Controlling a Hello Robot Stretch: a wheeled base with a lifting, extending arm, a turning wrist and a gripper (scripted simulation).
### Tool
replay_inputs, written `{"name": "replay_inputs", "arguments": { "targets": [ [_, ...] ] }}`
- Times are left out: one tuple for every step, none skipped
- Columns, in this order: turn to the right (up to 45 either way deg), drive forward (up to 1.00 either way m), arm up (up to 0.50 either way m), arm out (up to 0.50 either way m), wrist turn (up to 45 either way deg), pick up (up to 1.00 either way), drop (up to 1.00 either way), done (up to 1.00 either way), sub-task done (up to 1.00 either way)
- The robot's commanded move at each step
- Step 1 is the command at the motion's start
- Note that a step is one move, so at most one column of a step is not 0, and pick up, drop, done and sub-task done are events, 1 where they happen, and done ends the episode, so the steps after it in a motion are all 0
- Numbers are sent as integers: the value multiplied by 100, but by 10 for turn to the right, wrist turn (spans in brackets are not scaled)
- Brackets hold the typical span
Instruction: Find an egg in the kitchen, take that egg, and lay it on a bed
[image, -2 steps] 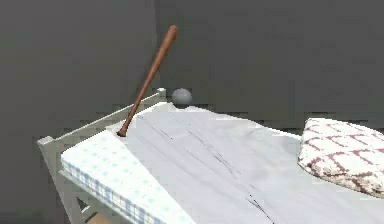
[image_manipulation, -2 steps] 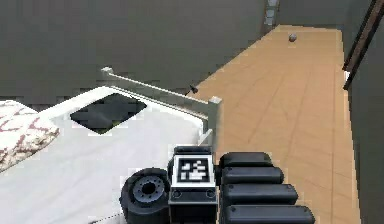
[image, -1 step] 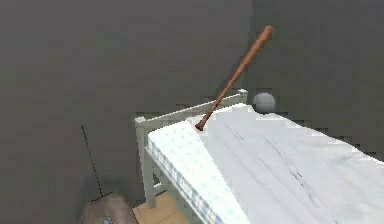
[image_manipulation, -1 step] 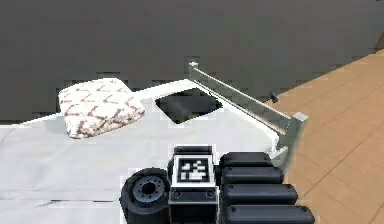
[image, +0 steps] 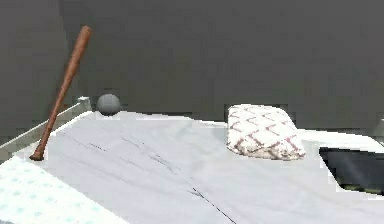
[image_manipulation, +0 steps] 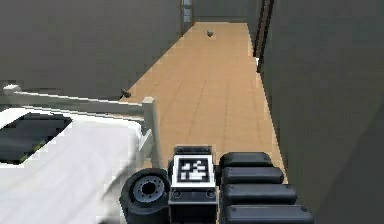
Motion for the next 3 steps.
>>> {"name": "replay_inputs", "arguments": {
  "targets": [
    [450, 0, 0, 0, 0, 0, 0, 0, 0],
    [120, 0, 0, 0, 0, 0, 0, 0, 0],
    [-450, 0, 0, 0, 0, 0, 0, 0, 0]
  ]
}}
